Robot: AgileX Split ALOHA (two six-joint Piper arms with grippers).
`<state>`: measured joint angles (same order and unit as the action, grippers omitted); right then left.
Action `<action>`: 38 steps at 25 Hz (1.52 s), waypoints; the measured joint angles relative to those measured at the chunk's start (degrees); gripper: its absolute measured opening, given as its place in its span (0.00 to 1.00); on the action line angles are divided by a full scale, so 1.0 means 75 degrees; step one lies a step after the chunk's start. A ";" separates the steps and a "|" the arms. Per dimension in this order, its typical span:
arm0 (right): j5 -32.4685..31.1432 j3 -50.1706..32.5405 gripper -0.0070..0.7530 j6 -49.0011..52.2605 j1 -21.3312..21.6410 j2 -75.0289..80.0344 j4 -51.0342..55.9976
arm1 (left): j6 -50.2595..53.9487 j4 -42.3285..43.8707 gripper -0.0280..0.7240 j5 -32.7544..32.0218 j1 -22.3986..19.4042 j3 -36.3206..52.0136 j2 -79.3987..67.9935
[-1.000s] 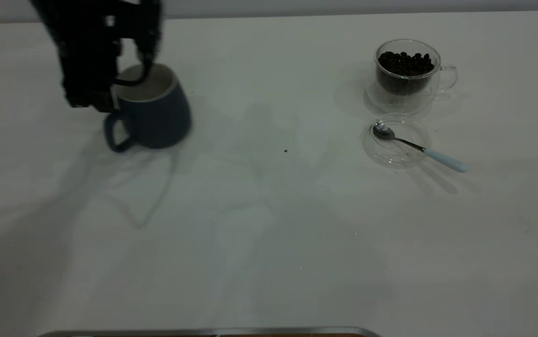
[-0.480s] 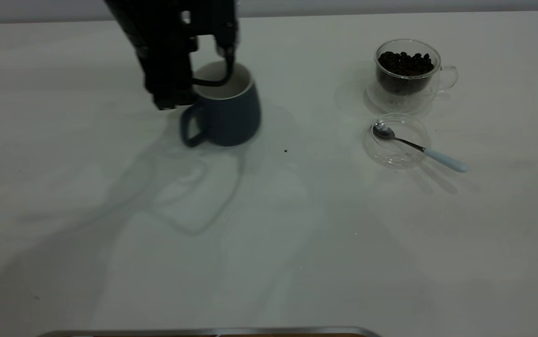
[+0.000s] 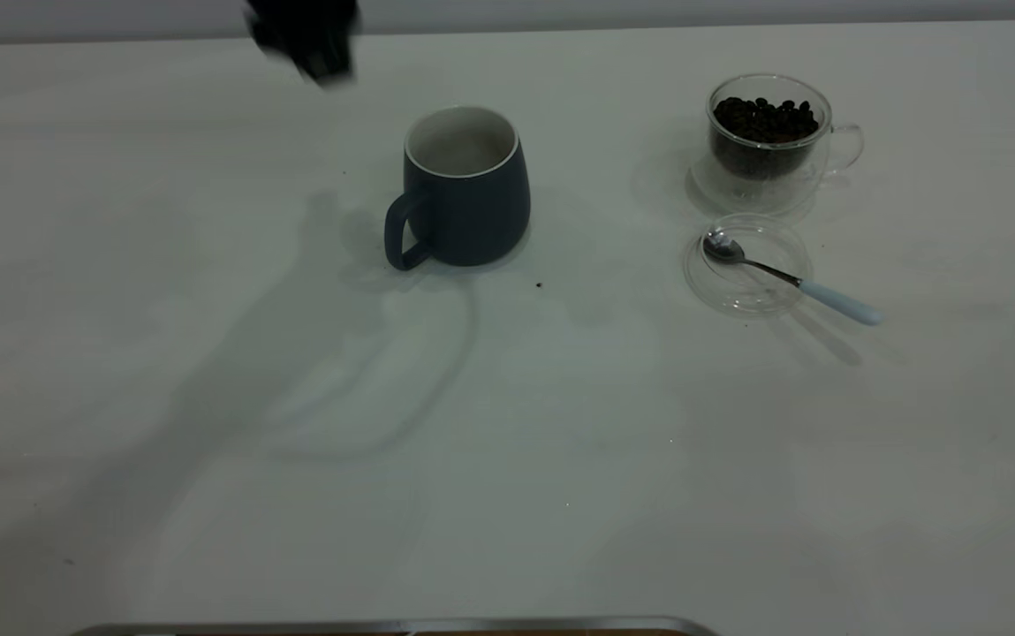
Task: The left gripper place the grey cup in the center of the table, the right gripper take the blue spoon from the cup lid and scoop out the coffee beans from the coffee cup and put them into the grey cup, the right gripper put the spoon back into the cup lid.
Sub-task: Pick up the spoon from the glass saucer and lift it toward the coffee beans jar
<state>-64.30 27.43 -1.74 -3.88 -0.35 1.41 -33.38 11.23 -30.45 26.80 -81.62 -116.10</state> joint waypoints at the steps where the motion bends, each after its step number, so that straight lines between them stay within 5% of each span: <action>1: 0.0000 0.0000 0.77 0.0000 0.0000 0.0000 0.0000 | 0.0427 0.0000 0.70 -0.0427 0.0000 0.0000 0.0364; 12: 0.0000 0.0000 0.77 0.0000 0.0000 0.0000 0.0000 | 0.4178 0.1035 0.70 -0.4749 0.0000 0.0000 0.4899; 19: 0.0000 0.0000 0.77 0.0000 0.0000 0.0000 0.0000 | 0.4734 0.0591 0.70 -0.4847 0.0000 0.0660 0.7158; 32: 0.0000 0.0000 0.77 0.0000 0.0000 0.0000 0.0000 | 0.4672 -0.1208 0.70 -0.4847 0.0000 0.5667 1.1770; 38: 0.0000 0.0000 0.77 0.0000 0.0000 0.0000 0.0000 | 0.4672 -0.1415 0.70 -0.4813 0.0000 0.6845 1.3278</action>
<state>-64.30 27.43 -1.74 -3.88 -0.35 1.41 1.66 0.62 -66.55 26.80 -30.28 -16.52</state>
